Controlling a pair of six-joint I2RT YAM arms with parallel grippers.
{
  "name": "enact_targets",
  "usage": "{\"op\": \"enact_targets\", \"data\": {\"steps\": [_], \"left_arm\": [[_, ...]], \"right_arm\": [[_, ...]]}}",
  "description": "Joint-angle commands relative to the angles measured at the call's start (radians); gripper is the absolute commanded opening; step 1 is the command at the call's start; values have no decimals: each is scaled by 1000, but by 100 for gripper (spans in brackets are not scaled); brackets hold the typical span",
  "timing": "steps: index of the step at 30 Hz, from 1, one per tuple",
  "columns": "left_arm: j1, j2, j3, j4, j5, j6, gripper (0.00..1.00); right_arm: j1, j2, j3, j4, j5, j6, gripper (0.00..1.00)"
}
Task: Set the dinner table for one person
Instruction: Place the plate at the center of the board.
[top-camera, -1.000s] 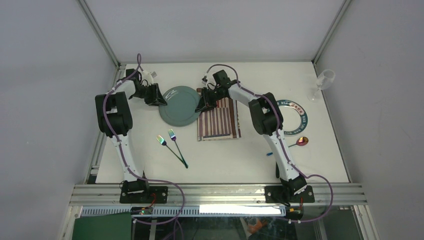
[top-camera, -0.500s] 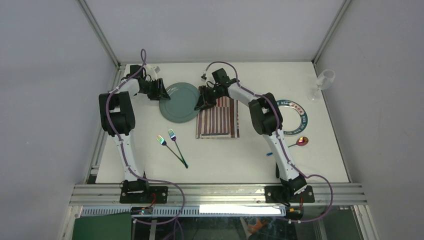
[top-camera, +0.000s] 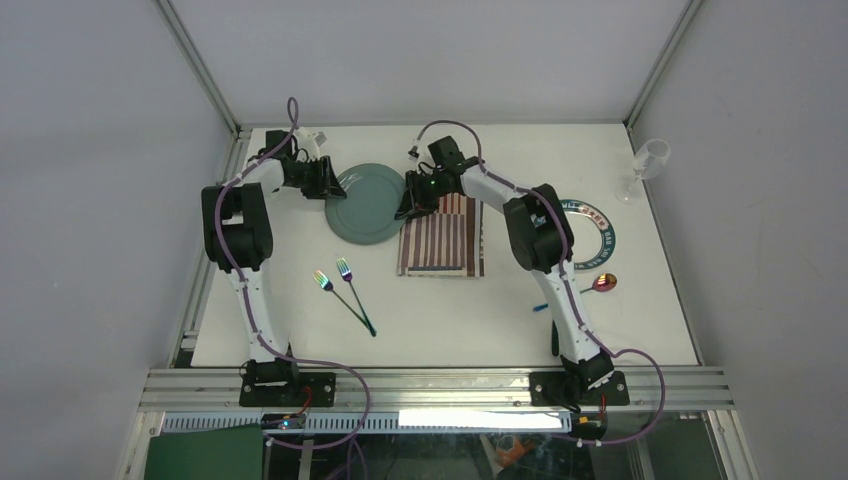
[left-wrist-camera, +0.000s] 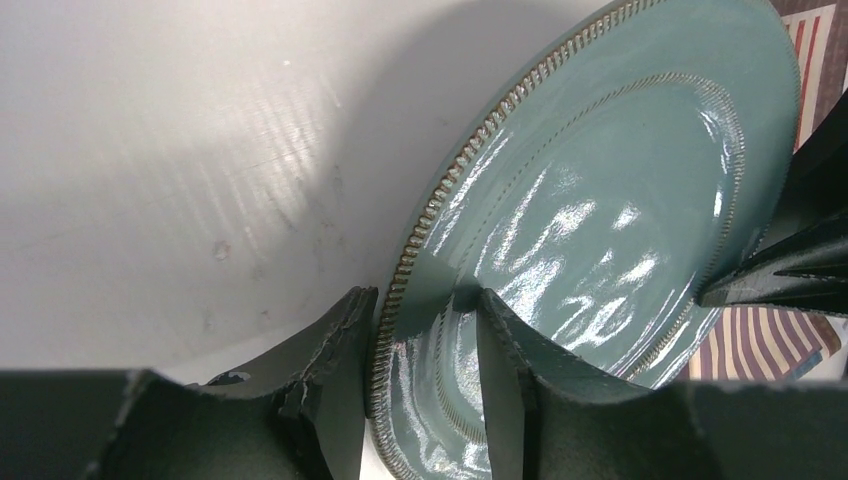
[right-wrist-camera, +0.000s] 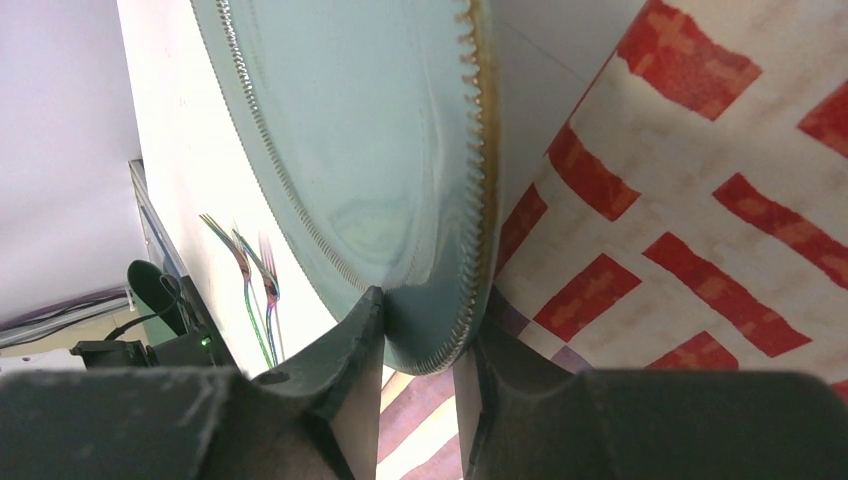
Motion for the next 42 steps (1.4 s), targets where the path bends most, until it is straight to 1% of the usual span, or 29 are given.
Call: {"op": "enact_targets", "data": {"steps": [1,12,14,17,19,20,23,30,36,42], "left_arm": [[-59,17,-45,-18,-87,34,37],[-59,-5,-81,-21,-97,58,33],[-59,-15,-94,-22,-90,65,27],[-59,-28,-104,-25,-85,69,17],[-58,-35,-109,-32,-83,73,4],[-59,-41,-112,-34,-84,75,0],[-59,-52,-122,-38,-90,79,0],[-59,-72,-154,-44,-107,101,0],[-59,-88,-182,-47,-113,118,0],[-59,-97,-209,-47,-110,128,0]], "right_arm": [[-15,-71,-54,60,166,-141,26],[-52,-85,-81,90,134,-93,26],[-54,-90,-91,103,130,-88,25],[-60,-91,-88,115,129,-76,25],[-63,-84,-72,114,121,-71,25],[-63,-78,-60,109,120,-70,25],[-66,-59,-25,90,122,-70,26],[-79,-61,-22,120,131,-44,26],[-96,-25,14,130,129,-15,27],[-104,-13,18,161,119,10,27]]}}
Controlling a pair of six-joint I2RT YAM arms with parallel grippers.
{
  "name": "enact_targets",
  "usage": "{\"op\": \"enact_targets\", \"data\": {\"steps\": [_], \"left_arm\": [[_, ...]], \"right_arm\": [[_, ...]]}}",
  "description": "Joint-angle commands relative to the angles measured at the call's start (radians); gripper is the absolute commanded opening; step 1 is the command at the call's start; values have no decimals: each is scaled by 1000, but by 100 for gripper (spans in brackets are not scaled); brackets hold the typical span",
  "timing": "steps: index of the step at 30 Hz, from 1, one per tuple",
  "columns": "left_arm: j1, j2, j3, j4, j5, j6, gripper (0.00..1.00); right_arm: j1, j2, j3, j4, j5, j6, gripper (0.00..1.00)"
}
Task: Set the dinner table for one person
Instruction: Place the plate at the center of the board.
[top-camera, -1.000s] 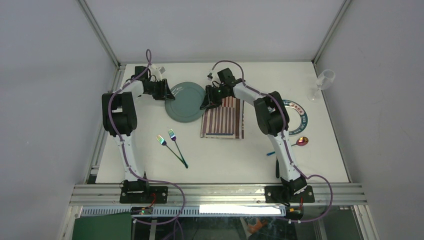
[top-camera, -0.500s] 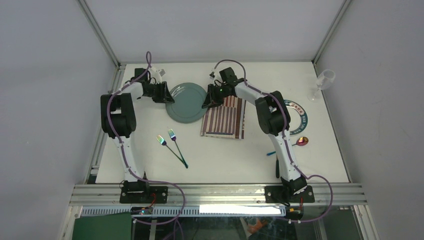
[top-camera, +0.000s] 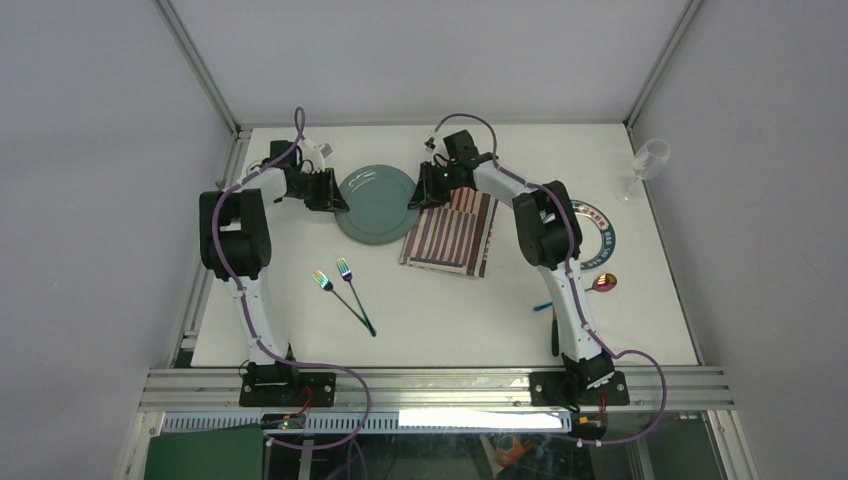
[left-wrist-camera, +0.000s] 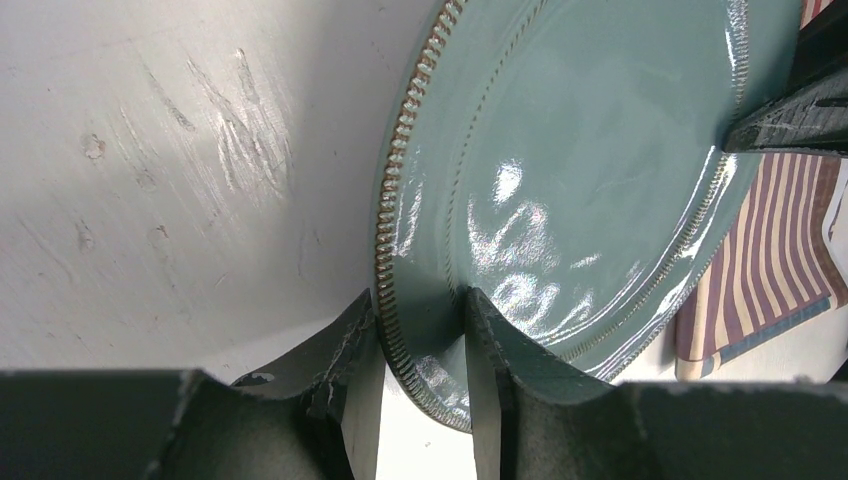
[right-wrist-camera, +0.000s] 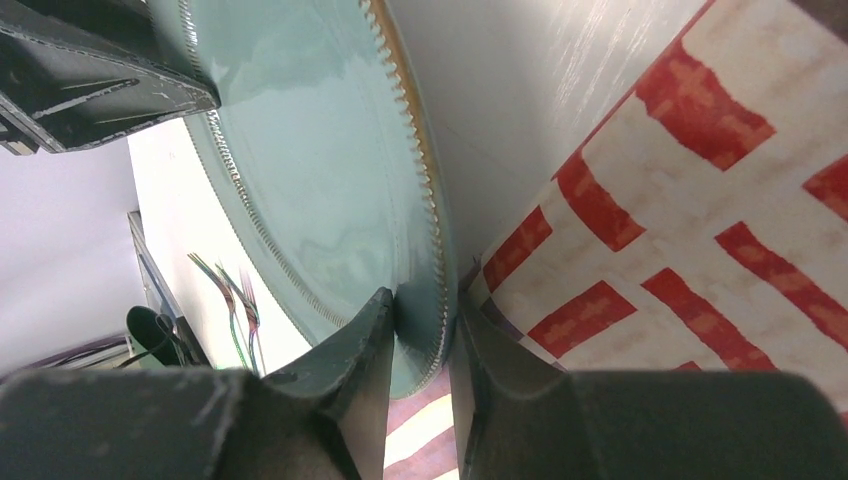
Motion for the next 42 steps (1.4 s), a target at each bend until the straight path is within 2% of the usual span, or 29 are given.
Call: {"op": "enact_targets", "data": {"steps": [1,6,14,23,27,31,33,35,36,42], "left_arm": [[-29,2,-54,-59,-107,100,0],[-30,-3,-63,-59,-112,108,0],[-29,-8,-79,-58,-105,113,0],[-29,-8,-77,-58,-102,113,0],[-30,-12,-83,-57,-106,112,0],[-29,-16,-82,-61,-116,108,0],[-29,-17,-82,-61,-116,104,0],[-29,-17,-79,-61,-116,97,18],[-30,-19,-79,-61,-114,97,22],[-30,-33,-62,-60,-126,82,41]], "right_arm": [[-24,13,55,116,82,-9,27],[-32,22,52,145,57,21,30],[-45,27,40,191,9,37,41],[-49,50,55,178,-3,29,38],[-49,59,58,171,-18,22,28],[-47,63,54,165,-30,16,3],[-47,60,52,166,-39,10,0],[-45,56,41,168,-47,3,0],[-45,53,35,169,-48,1,0],[-43,47,23,162,-51,-16,0]]}}
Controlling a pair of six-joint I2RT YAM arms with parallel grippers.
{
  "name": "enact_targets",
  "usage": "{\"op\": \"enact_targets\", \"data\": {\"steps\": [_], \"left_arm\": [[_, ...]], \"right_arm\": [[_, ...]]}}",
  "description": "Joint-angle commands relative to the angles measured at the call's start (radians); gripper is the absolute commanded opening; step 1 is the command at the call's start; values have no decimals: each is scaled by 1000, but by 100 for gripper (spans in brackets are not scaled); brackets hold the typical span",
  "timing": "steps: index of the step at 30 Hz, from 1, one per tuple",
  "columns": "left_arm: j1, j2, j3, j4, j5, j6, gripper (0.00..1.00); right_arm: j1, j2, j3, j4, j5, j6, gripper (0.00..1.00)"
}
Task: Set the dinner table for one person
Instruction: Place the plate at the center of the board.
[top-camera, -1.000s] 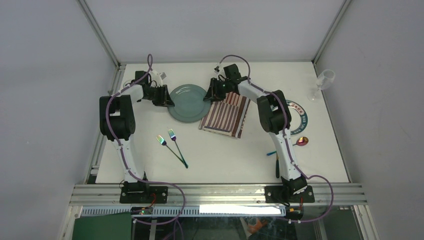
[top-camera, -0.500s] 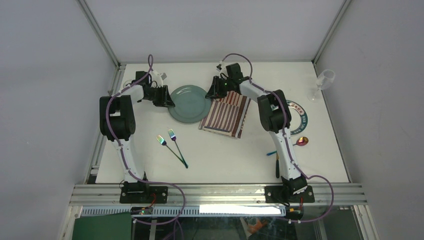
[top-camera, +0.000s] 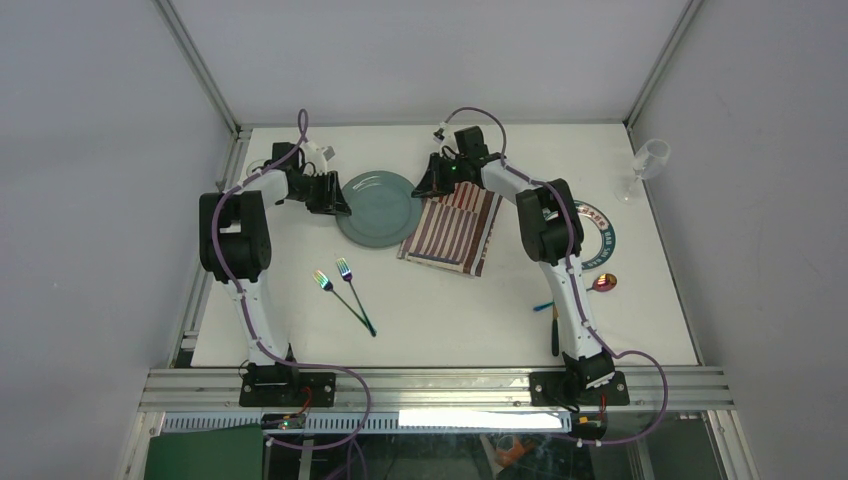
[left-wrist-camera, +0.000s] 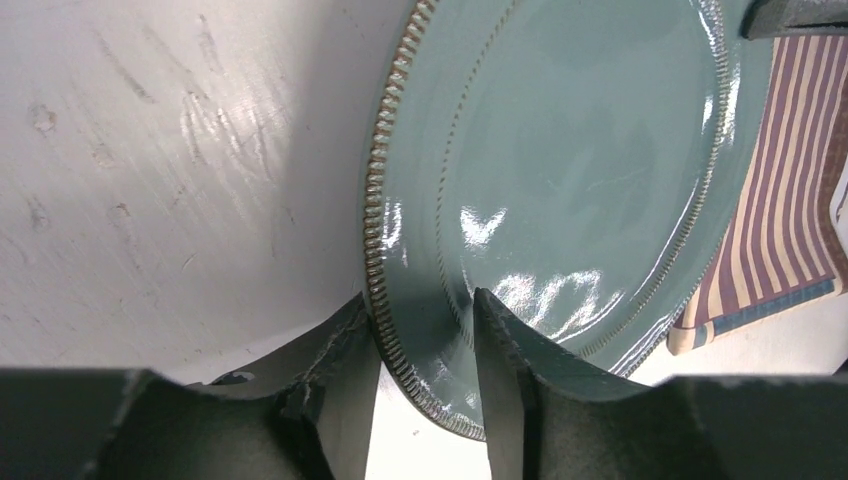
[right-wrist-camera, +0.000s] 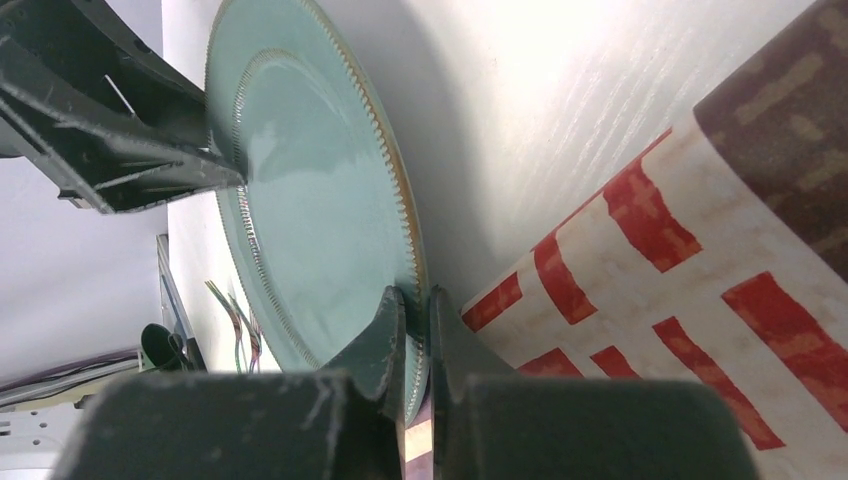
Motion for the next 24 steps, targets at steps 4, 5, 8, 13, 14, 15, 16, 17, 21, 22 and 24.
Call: {"op": "enact_targets", "data": {"steps": [4,5,8,13,14,15,16,17,21,22,24], "left_arm": [[-21,-21,-20,-58,-131,76,56],[-22,-26,-22,-56,-139,76,56],[-19,-53,-29,-36,-170,66,56],[-19,-110,-23,-15,-260,36,55],[-19,-117,-21,-15,-272,37,55],[-19,-125,-20,-15,-287,37,55],[-20,-131,-18,-15,-291,39,54],[-19,-142,-20,-15,-292,38,54],[-22,-207,-28,-24,-261,29,54],[-21,-231,-31,-27,-243,28,55],[-25,-281,-29,-45,-215,25,55]], "right_arm": [[6,-8,-6,-4,32,-61,0],[4,-10,-9,-4,35,-64,0],[5,-12,-12,-11,37,-70,0],[6,-13,-16,-16,34,-76,0],[5,-15,-16,-17,34,-78,0],[5,-15,-16,-18,34,-79,0],[5,-15,-16,-19,32,-78,0],[7,-16,-16,-20,29,-79,0],[20,-8,4,-43,15,-93,0],[28,1,23,-65,9,-103,0],[50,23,73,-119,19,-140,0]]}}
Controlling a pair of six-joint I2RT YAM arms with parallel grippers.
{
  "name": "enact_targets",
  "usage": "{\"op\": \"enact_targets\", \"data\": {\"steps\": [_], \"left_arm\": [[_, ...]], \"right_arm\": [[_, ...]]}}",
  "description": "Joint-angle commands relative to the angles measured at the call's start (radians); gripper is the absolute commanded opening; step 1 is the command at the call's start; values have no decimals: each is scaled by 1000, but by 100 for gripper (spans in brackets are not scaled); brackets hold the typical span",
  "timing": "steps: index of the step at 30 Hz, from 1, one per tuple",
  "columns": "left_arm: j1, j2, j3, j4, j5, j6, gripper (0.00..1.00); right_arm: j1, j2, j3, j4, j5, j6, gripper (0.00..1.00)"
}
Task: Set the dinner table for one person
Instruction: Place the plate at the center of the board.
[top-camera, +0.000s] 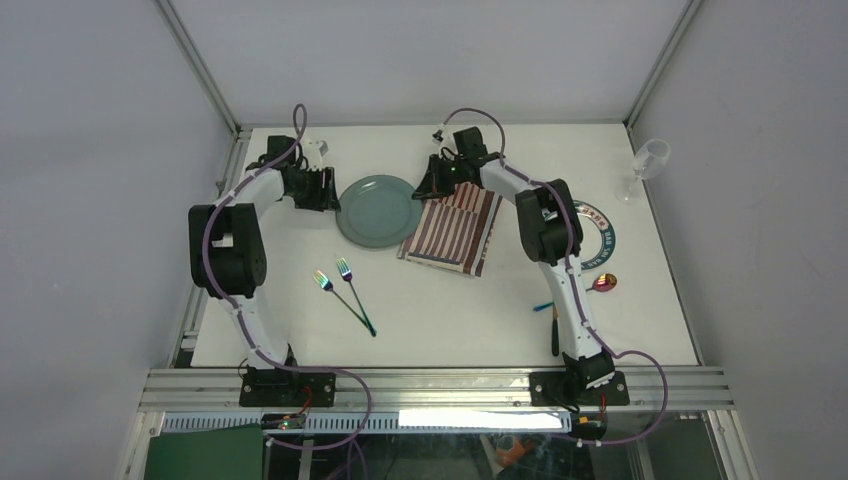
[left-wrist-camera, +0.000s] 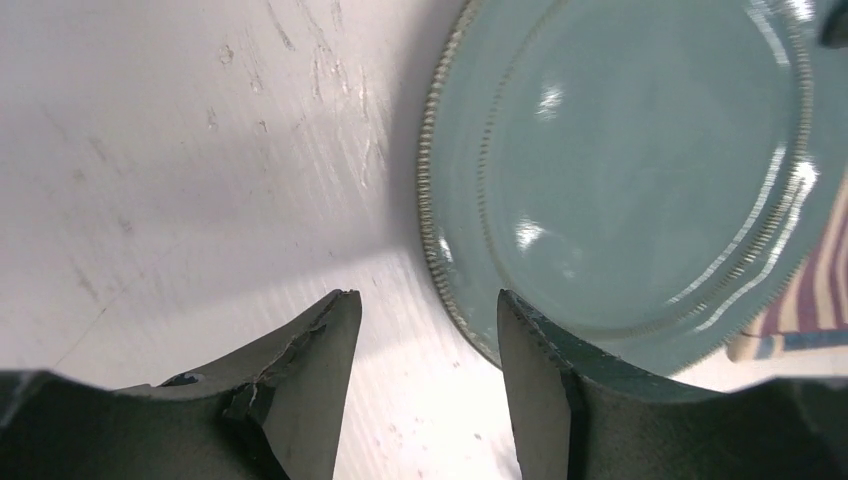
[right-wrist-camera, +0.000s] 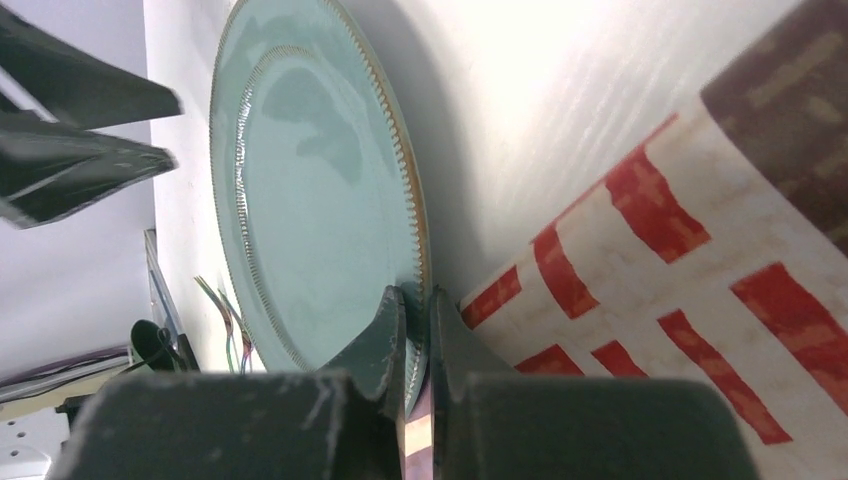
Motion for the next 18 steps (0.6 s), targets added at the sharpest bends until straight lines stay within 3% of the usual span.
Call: {"op": "enact_targets", "data": {"steps": [1,9,18], "left_arm": [[-9,-184,6,-14,45,1,55],[-53,-372,-5,-63,93,-13,61],[-63,-422,-43,-73,88,-10,62]], "right_arm": [[60,33,96,-124,25,-140,0],[171,58,144,-191,81,-180,0],[247,126,251,-229,80,-170,0]]}}
